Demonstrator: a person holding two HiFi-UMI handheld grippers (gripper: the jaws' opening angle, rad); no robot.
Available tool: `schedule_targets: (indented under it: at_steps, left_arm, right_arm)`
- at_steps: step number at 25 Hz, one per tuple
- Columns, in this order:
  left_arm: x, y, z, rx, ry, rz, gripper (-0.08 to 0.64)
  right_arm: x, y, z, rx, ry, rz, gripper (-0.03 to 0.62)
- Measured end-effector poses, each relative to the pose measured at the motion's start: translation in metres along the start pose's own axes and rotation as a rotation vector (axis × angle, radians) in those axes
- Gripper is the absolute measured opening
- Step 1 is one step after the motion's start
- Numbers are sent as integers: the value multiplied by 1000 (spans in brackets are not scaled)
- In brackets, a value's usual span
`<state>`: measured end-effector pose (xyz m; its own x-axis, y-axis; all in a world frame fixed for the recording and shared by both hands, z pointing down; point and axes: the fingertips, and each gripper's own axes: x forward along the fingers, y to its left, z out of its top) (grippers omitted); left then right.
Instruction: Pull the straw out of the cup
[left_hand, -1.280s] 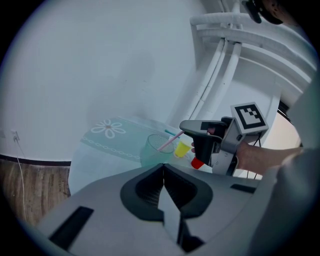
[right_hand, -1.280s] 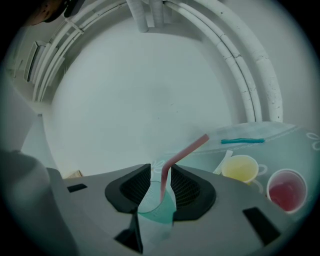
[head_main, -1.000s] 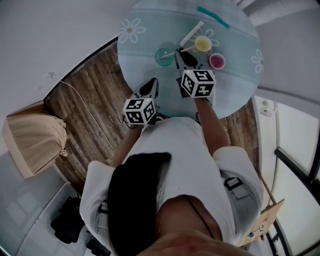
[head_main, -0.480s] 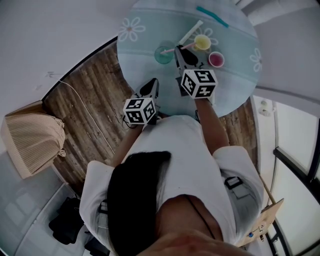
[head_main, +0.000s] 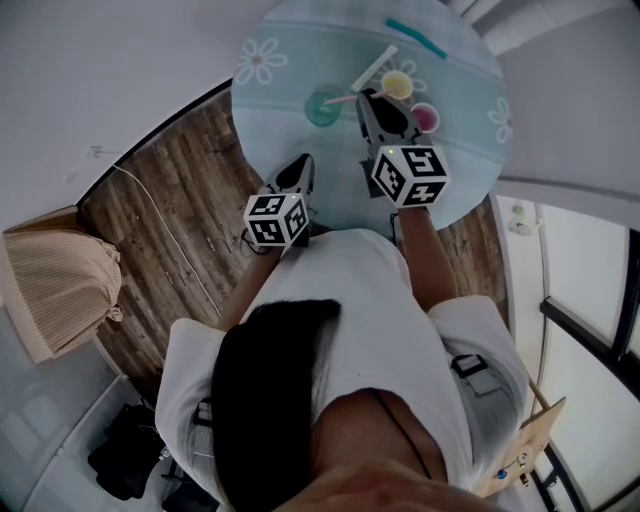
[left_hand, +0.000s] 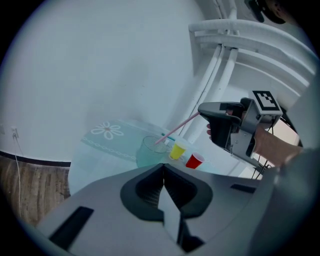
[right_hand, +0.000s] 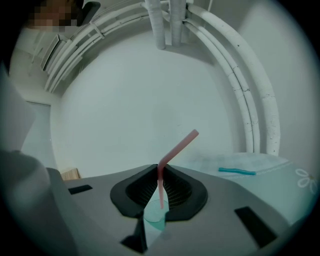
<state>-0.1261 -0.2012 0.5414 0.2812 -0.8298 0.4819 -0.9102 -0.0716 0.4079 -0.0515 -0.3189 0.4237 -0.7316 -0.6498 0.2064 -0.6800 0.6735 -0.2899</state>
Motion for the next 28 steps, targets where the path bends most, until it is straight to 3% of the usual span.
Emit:
schedule_targets:
  at_steps: [9,17,21,25,28]
  left_arm:
    - [-7,-11,0,26,-25,-26,9]
    - [-13,-18,-7,-3,-24,-42,9]
    - [-14,-21,-12,-6,-19,-47,9]
    - [-15,-27,-16,21,0,-60,9]
    - [-15,-27,-20,17,12,-69,9]
  right_arm:
    - [-49,-8,7,-1,35,-31,54]
    - [-82,3,-24,-12,175,39,54]
    - [-89,8,-56,65,309,112,53]
    - [-93,11,-74,154,375,143,54]
    - [-92,12,-98,200,480,151,54]
